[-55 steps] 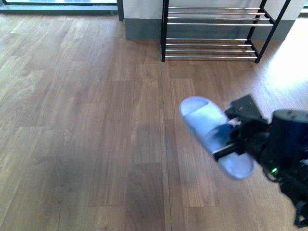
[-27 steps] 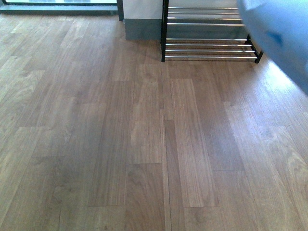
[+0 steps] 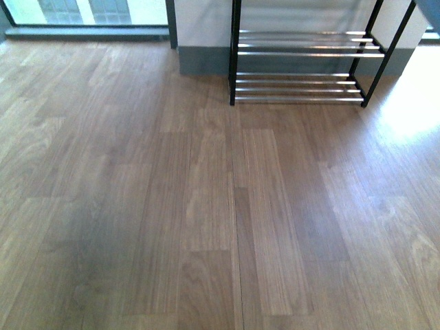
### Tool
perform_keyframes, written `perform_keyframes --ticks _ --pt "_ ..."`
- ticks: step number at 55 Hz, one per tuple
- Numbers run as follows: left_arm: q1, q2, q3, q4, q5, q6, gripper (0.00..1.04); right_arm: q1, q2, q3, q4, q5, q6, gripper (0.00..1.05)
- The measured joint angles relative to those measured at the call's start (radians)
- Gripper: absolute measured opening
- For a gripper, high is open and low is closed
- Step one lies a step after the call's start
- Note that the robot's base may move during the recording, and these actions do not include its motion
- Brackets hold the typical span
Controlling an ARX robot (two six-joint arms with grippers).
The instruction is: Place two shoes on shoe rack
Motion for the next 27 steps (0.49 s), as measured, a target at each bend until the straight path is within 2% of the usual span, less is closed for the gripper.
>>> perform_keyframes --ticks 27 --pt "0.0 0.0 0.0 0.0 -0.004 0.0 0.02 0.004 0.0 0.0 0.0 -0.002 0.0 0.02"
